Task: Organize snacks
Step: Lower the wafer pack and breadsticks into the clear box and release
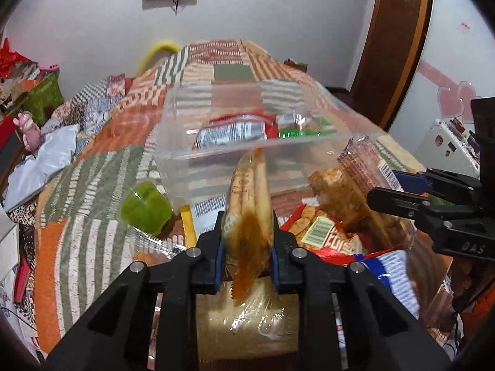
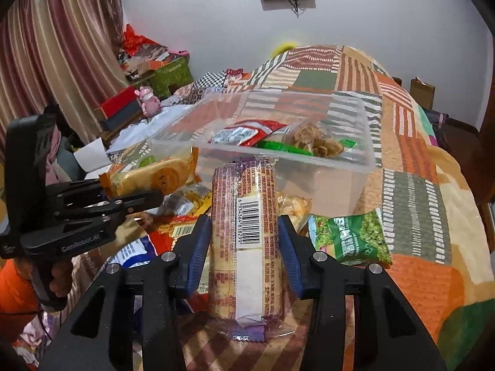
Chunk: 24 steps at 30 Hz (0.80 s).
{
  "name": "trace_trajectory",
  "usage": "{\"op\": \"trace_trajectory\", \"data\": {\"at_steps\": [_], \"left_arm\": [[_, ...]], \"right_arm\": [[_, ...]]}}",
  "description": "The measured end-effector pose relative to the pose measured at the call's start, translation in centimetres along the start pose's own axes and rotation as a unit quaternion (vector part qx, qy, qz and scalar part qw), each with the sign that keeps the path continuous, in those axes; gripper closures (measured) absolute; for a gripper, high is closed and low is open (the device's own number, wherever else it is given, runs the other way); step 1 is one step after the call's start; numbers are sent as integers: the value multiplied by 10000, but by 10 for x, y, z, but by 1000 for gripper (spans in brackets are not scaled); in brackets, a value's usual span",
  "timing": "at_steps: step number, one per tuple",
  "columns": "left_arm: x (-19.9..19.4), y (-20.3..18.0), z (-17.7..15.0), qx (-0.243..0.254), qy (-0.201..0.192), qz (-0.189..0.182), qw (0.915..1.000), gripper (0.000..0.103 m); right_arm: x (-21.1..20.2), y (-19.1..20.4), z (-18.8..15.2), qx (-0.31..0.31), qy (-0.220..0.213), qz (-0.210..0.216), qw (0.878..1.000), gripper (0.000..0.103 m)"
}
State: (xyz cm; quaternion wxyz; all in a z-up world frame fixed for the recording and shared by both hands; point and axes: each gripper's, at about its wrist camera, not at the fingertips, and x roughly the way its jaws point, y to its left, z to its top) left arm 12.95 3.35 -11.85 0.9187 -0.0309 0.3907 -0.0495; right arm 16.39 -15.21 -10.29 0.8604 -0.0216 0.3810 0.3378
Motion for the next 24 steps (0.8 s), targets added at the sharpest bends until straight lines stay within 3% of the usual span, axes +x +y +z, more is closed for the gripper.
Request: {"op": "trace_trajectory", "data": {"at_steps": [13, 24], "left_arm": [[-51, -7, 20, 67, -719, -38, 9974, 81], [-58, -1, 53, -67, -1097, 37, 9939, 81]], "right_arm": [[-23, -3, 19, 111, -440, -80, 9989, 62], [-37, -12, 53, 117, -900, -184, 9957, 62]]}}
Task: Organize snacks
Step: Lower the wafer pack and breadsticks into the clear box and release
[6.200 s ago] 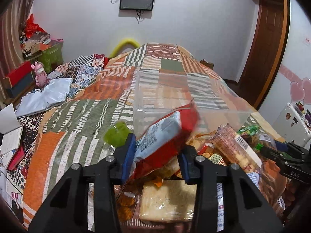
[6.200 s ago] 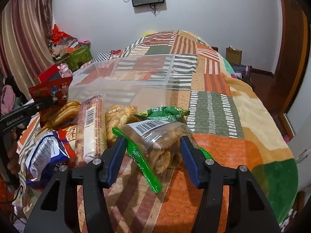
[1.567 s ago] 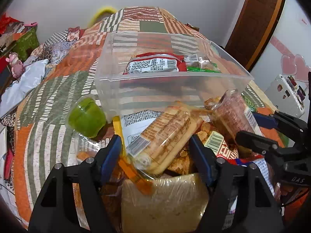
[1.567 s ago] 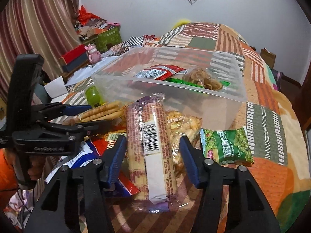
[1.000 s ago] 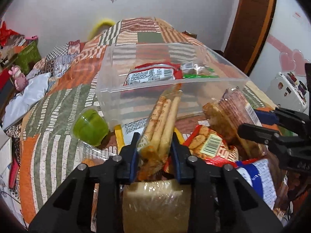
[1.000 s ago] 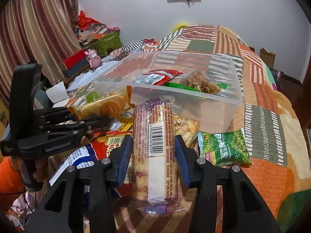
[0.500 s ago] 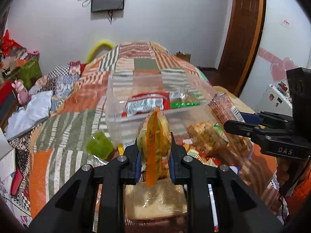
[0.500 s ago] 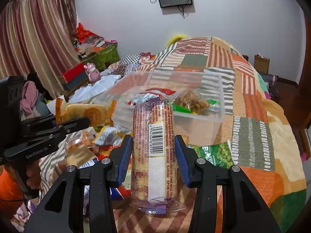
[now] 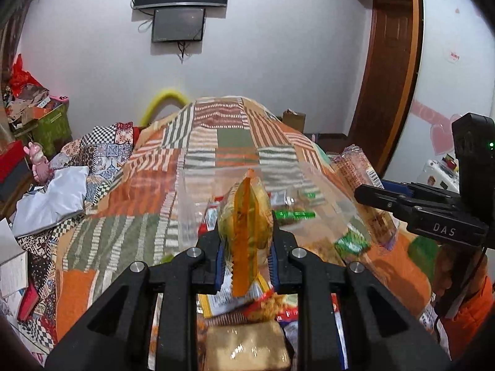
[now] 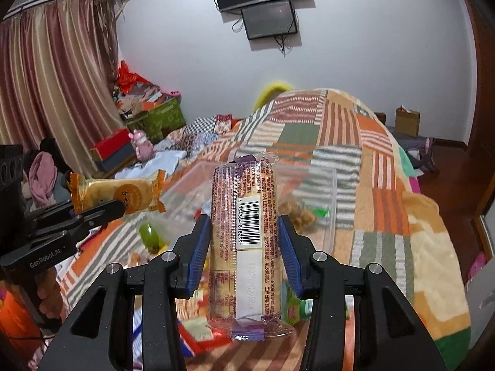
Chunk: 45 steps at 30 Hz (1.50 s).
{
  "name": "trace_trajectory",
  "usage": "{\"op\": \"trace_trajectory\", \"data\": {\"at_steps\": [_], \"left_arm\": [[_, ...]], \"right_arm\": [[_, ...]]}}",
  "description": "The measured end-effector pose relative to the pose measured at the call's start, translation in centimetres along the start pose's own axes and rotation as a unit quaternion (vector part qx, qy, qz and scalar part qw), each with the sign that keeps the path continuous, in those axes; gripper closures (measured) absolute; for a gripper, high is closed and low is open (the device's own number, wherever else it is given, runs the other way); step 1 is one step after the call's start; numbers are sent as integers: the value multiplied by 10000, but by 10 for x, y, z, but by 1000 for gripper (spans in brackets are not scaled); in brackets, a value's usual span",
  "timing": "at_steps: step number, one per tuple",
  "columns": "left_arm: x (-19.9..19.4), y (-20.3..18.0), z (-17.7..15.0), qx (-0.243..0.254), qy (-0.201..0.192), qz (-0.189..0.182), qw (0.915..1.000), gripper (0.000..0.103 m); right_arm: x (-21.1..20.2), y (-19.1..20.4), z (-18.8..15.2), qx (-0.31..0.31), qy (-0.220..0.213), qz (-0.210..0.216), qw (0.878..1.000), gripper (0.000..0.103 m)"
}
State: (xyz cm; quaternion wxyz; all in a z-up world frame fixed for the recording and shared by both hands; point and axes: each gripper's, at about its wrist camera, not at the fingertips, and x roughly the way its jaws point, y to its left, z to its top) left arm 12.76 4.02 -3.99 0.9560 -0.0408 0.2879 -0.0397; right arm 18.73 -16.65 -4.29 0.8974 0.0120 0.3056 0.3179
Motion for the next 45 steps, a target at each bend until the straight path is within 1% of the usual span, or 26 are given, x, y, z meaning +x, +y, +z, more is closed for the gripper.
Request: {"op": "trace_trajectory", "data": {"at_steps": [8, 20, 26, 31, 37, 41, 45], "left_arm": [[25, 12, 18, -144, 18, 122, 9998, 81], [78, 35, 30, -287, 319, 341, 9985, 81], [105, 42, 31, -352, 501, 376, 9974, 81], [129, 45, 28, -361, 700, 400, 9961, 81], [149, 48, 20, -428, 959, 395, 9937, 81], [152, 46, 17, -381, 981, 438, 9935, 81], [156, 45, 14, -400, 1149, 410, 9917, 81]], "right_arm": [[16, 3, 28, -109, -159, -68, 9998, 62], [63, 5, 44, -161, 27, -62, 9998, 62], [95, 4, 49, -194, 316, -102, 9993, 62], [117, 4, 41, -279, 603, -133, 9977, 62], [129, 5, 35, -317, 856, -97, 9958, 62], [131, 6, 29, -406, 1012, -74, 9940, 62], [136, 7, 25, -448, 1138, -58, 9925, 62]]}}
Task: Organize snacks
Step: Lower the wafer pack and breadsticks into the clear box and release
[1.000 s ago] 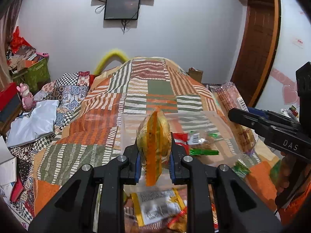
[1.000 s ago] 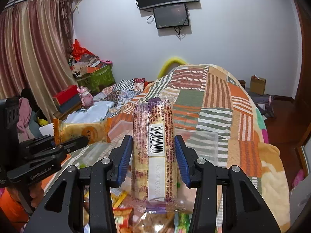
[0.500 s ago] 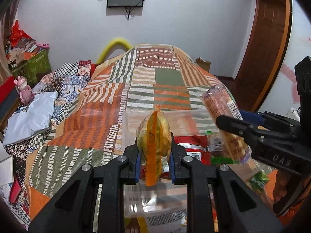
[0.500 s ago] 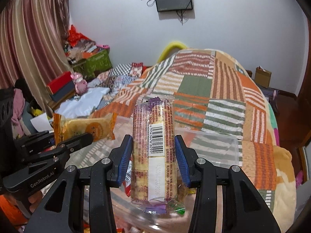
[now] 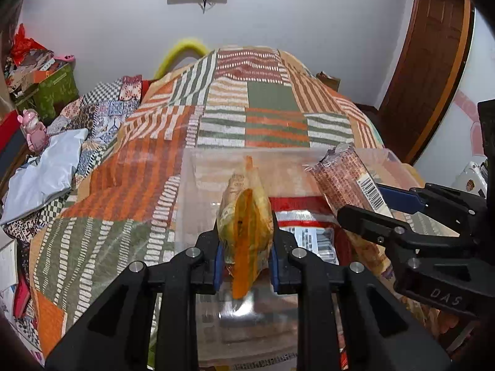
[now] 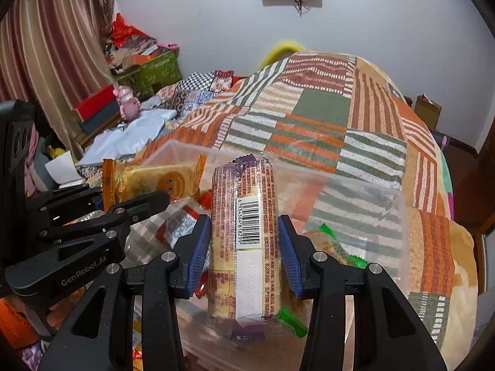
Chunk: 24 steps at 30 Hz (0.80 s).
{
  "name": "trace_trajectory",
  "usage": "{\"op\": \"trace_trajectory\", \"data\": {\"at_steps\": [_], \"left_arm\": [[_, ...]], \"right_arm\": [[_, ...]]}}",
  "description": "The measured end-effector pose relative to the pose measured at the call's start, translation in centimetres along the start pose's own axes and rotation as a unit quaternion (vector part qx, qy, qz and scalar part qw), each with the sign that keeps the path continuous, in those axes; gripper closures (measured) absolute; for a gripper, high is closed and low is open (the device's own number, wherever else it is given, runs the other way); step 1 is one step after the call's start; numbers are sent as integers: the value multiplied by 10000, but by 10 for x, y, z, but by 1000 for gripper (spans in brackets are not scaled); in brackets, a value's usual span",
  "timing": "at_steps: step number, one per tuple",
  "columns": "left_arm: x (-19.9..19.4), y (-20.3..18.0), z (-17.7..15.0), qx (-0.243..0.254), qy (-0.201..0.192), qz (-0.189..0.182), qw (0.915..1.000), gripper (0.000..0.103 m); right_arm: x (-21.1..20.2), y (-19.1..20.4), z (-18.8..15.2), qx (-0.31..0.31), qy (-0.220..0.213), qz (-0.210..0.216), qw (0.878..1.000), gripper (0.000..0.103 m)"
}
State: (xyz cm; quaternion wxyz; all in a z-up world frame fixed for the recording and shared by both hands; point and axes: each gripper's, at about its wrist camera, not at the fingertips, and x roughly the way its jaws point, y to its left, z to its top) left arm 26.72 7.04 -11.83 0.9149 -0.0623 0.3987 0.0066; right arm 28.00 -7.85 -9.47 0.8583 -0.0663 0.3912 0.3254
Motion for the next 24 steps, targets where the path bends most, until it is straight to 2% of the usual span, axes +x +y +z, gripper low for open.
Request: {"op": "trace_trajectory", "data": {"at_steps": [7, 10, 12, 13, 17, 24], "left_arm": [[-5, -4, -6, 72, 115, -23, 9999, 80], [-9, -6, -9, 104, 132, -30, 9999, 74], [-14, -7, -11, 126, 92, -9, 9999, 62], [-17, -8, -11, 126, 68, -2, 9999, 61], [-32, -6, -12, 89, -11, -39, 10000, 60], [-67, 1, -14, 0, -196, -17, 9998, 52]], "right_arm": [[5, -2, -5, -18, 218, 33, 9998, 62], [3, 1, -6, -118, 247, -45, 9996, 62], [-1, 1, -6, -161, 207, -87, 9996, 62], [-3, 1, -5, -157, 194, -86, 9997, 62], [-17, -1, -4, -75, 78, -68, 9999, 62], [-51, -2, -8, -9, -258, -172, 9995, 54]]}}
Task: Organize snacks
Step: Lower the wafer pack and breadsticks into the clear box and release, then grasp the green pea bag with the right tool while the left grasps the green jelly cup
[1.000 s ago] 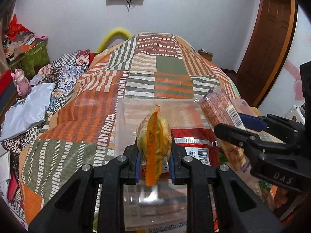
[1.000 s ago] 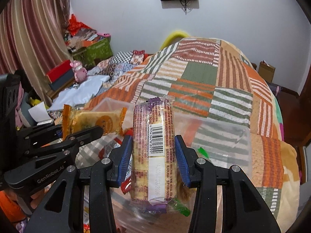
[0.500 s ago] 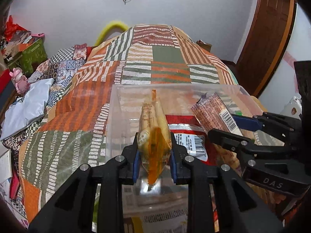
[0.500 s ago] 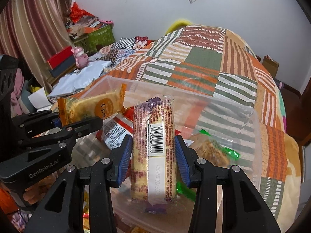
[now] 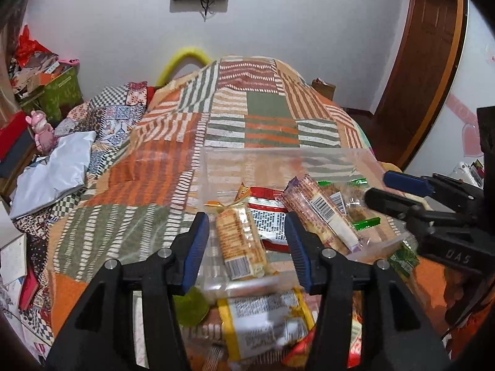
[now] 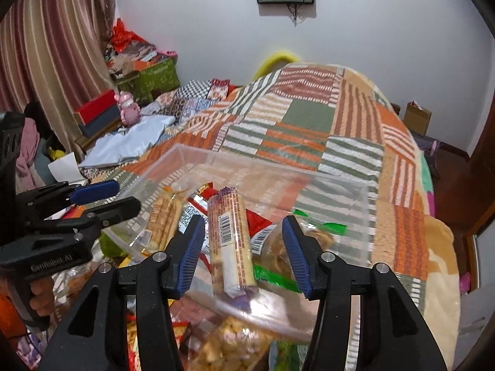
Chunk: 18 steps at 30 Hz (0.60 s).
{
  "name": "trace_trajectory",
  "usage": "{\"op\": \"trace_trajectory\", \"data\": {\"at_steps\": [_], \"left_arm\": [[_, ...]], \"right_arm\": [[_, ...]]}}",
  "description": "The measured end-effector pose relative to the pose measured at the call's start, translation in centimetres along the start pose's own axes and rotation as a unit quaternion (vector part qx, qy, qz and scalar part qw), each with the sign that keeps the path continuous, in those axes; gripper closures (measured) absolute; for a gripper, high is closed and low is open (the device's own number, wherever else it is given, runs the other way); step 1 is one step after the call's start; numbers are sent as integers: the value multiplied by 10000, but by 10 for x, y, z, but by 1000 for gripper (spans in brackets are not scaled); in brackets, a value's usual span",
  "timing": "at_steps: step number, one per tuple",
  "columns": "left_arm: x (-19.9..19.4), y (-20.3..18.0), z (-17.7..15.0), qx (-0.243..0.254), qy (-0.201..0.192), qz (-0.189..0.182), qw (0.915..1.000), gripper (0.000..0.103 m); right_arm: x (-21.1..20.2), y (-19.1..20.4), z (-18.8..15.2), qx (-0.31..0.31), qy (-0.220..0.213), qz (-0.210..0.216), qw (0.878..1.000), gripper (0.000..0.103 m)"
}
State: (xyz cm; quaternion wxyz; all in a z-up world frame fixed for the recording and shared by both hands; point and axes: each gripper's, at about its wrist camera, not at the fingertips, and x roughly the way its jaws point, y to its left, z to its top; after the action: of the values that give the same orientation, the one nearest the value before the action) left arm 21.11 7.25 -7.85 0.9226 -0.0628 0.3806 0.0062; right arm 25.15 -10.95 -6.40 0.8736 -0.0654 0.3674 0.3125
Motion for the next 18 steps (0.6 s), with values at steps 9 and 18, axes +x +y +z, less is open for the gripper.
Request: {"op": "trace_trajectory", "data": {"at_steps": [9, 18], "left_arm": [[-38, 14, -18, 3, -63, 231, 9997, 43], [-44, 35, -46, -142, 161, 441, 9988, 42]], "right_arm": [[-49, -9, -14, 177, -407, -130, 9989, 54], [-70, -24, -43, 412, -404, -280, 9979, 53]]}}
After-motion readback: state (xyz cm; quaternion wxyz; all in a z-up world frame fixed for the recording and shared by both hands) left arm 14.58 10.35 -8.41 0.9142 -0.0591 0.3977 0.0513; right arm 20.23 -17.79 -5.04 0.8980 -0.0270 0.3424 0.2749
